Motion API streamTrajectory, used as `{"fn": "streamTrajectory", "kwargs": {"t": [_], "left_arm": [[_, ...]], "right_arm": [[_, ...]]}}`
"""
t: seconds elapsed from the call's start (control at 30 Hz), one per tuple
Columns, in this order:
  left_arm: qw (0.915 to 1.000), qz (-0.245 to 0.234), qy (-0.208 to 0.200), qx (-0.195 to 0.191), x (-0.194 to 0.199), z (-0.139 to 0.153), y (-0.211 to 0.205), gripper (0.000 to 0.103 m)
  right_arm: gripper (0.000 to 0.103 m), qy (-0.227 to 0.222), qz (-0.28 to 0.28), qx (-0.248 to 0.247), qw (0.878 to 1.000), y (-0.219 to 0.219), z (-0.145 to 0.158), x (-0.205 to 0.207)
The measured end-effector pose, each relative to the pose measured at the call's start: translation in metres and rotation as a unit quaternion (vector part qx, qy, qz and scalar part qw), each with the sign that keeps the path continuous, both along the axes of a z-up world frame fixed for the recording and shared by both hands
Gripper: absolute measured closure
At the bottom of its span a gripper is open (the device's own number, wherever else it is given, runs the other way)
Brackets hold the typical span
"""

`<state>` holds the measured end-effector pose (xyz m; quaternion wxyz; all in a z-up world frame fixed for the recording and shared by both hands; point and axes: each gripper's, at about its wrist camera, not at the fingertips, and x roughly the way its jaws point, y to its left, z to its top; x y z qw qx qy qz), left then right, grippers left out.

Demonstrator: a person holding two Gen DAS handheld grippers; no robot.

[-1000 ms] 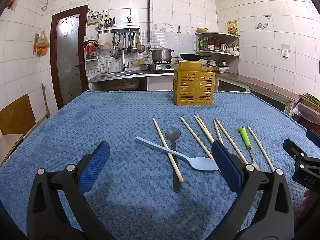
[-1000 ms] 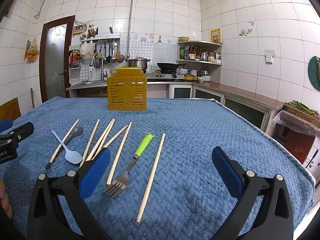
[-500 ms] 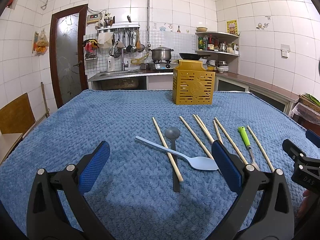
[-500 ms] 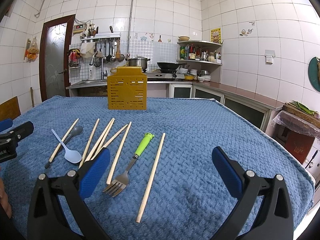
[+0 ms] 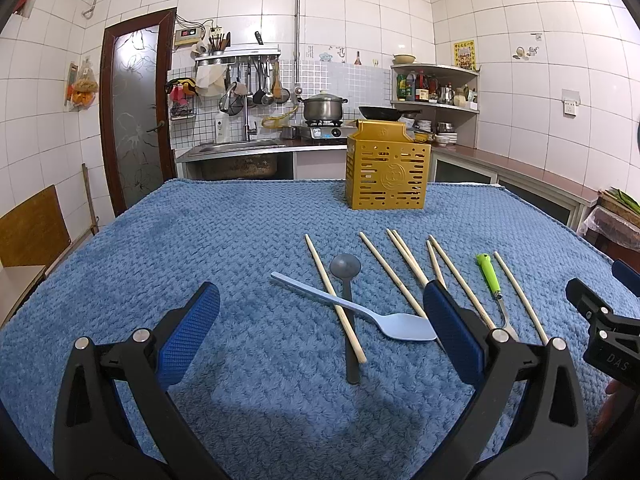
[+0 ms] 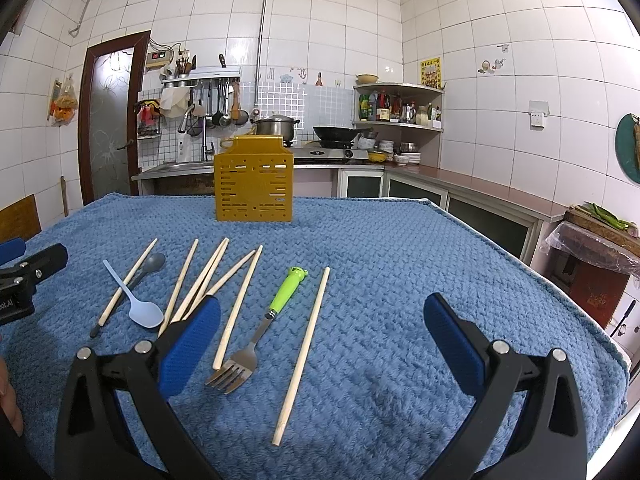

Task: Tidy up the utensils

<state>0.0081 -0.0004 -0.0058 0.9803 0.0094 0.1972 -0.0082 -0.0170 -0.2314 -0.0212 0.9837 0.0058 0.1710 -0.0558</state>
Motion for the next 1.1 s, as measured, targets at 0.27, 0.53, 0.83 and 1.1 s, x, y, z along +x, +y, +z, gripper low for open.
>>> {"fn": "streamTrajectory", "kwargs": {"t": [0.27, 0.53, 0.83, 1.1], "left_arm": [[1.0000, 0.000, 0.000, 0.000, 0.0007, -0.0010, -0.0004, 0.005], [1.0000, -0.001, 0.001, -0.001, 0.0014, -0.0013, 0.0001, 0.005], [1.0000, 0.000, 0.001, -0.001, 0.0011, -0.0008, 0.0006, 0.005], [1.0000, -0.001, 0.000, -0.002, 0.0017, -0.0012, 0.0014, 0.005]], "right_arm": [[0.004, 0.000, 0.000, -0.001, 1.000, 0.0003, 0.0023, -0.0011], [0.004, -0.001, 0.000, -0.001, 1.000, -0.0001, 0.0029, -0.0018], [0.004, -0.002, 0.000, -0.001, 1.000, -0.0001, 0.0026, -0.0018], [0.004, -0.002, -0.001, 0.000, 1.000, -0.0008, 0.0029, -0.0019]]}}
